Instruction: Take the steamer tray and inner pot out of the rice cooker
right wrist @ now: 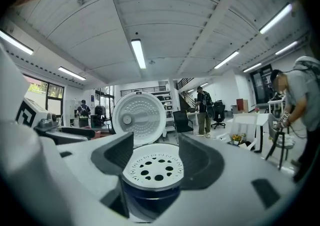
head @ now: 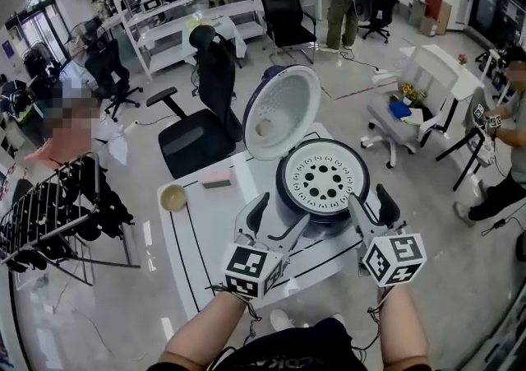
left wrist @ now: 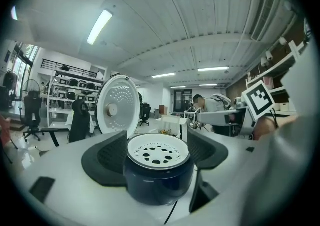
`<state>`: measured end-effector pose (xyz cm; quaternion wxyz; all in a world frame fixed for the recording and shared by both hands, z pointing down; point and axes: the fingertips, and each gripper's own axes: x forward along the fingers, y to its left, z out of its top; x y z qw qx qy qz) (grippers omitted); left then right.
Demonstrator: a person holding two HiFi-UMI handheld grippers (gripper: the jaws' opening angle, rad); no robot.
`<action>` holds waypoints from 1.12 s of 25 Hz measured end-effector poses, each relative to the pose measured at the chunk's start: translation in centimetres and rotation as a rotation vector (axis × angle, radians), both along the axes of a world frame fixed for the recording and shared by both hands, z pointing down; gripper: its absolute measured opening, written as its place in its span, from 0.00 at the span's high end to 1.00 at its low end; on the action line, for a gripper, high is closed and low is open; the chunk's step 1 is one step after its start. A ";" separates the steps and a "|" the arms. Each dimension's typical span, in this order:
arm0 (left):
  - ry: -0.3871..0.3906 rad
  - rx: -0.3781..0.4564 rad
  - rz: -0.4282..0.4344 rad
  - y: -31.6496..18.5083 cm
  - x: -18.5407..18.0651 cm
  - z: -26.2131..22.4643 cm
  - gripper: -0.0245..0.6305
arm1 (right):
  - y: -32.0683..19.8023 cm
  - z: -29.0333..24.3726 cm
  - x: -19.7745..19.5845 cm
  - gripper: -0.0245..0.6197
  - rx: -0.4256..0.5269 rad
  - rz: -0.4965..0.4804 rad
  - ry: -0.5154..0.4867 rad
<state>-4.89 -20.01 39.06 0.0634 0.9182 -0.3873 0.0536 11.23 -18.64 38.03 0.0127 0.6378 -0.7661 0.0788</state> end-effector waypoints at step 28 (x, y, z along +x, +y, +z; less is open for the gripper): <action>-0.136 -0.137 -0.138 -8.3 4.2 6.2 0.41 | -11.4 8.9 5.9 0.53 -0.297 -0.036 0.282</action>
